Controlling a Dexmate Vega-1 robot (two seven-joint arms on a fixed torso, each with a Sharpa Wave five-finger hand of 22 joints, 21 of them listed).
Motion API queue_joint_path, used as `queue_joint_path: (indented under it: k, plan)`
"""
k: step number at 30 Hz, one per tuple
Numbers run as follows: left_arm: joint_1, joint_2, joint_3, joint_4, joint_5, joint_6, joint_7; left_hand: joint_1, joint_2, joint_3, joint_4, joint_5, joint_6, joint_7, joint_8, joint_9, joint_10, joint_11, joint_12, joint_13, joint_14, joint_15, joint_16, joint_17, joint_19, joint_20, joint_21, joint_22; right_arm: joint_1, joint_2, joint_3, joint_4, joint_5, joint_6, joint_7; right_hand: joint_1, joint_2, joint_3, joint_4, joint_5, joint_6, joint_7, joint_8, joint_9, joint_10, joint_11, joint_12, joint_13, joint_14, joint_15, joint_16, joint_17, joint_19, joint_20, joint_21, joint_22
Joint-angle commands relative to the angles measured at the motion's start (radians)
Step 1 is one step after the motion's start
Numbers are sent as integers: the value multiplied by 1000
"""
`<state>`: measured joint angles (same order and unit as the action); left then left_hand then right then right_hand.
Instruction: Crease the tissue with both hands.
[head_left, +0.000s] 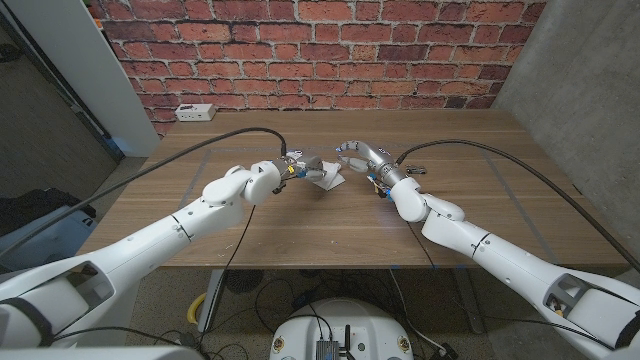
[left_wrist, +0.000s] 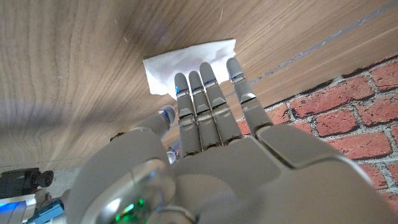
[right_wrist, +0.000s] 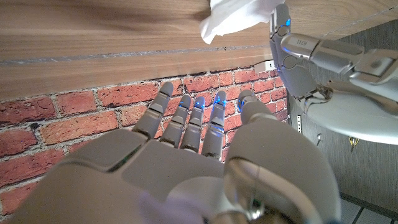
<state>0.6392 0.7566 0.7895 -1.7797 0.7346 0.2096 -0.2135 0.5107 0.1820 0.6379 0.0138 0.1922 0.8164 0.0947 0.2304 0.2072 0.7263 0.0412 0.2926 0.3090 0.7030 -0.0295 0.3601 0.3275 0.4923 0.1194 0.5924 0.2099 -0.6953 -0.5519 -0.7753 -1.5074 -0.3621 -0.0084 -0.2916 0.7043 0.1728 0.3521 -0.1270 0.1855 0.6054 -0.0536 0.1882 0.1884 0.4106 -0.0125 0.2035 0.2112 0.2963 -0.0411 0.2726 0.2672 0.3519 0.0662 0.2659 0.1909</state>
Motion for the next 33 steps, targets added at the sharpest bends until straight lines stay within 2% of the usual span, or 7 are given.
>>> queue_joint_path:
  k: [1,6,13,23,26,29,33]
  plan:
    - [-26,-13,22,36,6,30,-40,-7,-3,3,1,4,5,1,4,5,-6,3,-1,4,-5,-1,-4,1,4,0,5,2,-2,1,3,-3,1,-2,3,7,-7,3,-4,8,-5,-2,3,4,-2,1,4,3,0,-56,8,2,5,3,-2,2]
    - [-47,-24,35,72,-11,22,-60,-12,-15,9,-6,5,-13,2,-5,5,-20,6,-5,9,-28,15,-23,-10,15,1,10,-1,-1,2,2,-3,0,-7,4,8,-7,3,-5,8,-5,-1,3,4,-2,1,4,3,0,-57,9,2,5,3,-2,2]
    - [-63,-28,50,88,-17,16,-71,-17,-18,15,-12,5,-17,5,-8,6,-27,10,-8,13,-40,18,-38,-24,17,7,12,-4,-4,1,4,-8,-1,-18,2,9,-9,3,-7,8,-4,-1,4,4,-3,1,4,3,0,-56,9,2,5,3,-2,2]
    - [-62,-19,53,75,-21,14,-62,-26,-19,16,-11,4,-16,6,-8,6,-26,10,-7,16,-37,15,-45,-33,-1,17,5,-7,-4,2,5,-5,2,-17,-1,10,-9,3,-9,7,-5,-1,4,4,-3,1,4,3,0,-57,9,2,6,3,-2,2]
    - [-50,-9,46,51,-7,18,-36,-37,-18,20,-11,4,-17,2,-10,7,-24,11,-7,20,-51,13,-61,-48,-55,27,-15,-10,-3,2,5,-2,3,-12,-2,10,-9,3,-9,7,-6,-1,4,4,-4,1,4,3,1,-58,10,2,5,3,-3,2]
    - [-31,-2,29,31,-9,17,4,-46,-18,25,-14,4,-21,-5,-12,7,-32,1,-10,24,-74,12,-80,-61,-112,42,-36,-11,-2,3,6,1,5,-7,-4,10,-9,3,-9,7,-6,-1,4,4,-2,1,5,3,0,-58,10,2,5,3,-3,2]
    - [-3,9,2,0,-15,10,64,-50,-20,26,-17,4,-21,-9,-13,7,-37,0,-12,26,-88,15,-90,-66,-130,49,-43,-11,-1,4,7,7,11,3,-5,10,-10,3,-10,7,-6,0,4,4,-4,2,4,3,0,-56,10,2,6,3,-3,2]
